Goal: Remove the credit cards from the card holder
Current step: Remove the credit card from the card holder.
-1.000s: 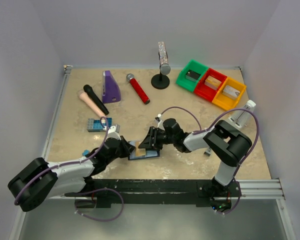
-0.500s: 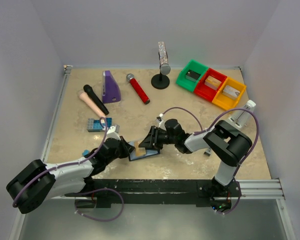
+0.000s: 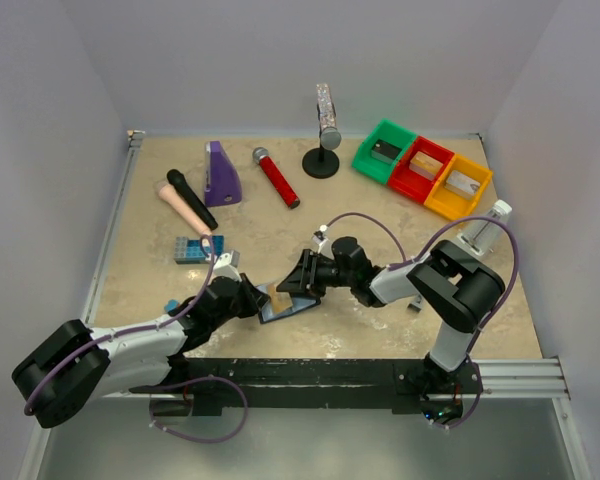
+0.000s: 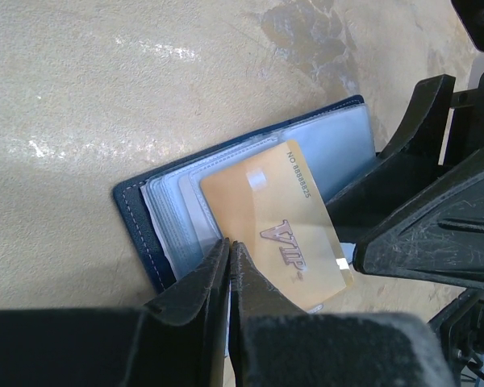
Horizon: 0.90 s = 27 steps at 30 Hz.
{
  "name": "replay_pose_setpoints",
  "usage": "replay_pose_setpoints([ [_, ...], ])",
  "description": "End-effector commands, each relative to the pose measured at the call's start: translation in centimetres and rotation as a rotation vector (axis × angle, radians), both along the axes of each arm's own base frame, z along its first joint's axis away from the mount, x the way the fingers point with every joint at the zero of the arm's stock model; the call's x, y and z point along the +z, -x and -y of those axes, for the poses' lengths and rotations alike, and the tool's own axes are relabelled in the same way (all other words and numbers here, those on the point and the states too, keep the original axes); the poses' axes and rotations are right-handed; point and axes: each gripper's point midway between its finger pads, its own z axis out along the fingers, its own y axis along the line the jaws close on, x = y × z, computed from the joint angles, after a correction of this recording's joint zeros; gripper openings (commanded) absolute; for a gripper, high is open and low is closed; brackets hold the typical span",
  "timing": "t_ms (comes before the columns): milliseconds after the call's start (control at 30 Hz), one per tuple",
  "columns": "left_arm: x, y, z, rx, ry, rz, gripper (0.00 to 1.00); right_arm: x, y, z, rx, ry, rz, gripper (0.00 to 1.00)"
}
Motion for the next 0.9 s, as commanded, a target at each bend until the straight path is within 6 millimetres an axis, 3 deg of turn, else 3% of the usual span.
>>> replay_pose_setpoints([
  [0, -2.6, 1.8, -1.3, -0.019, -0.076, -0.078, 0.09, 2.8, -0.2, -1.3, 0.052, -0.093, 0.045, 0.51],
  [500, -2.5, 1.7, -1.3, -0.010, -0.072, -0.076, 0.12, 1.0, 0.9, -2.0, 0.135, -0.056, -0.057, 0.51],
  [867, -1.7, 1.8, -1.7, 0.003, -0.069, -0.065, 0.23, 0.0, 1.3, -2.3, 0.152, -0.030, -0.076, 0.51],
])
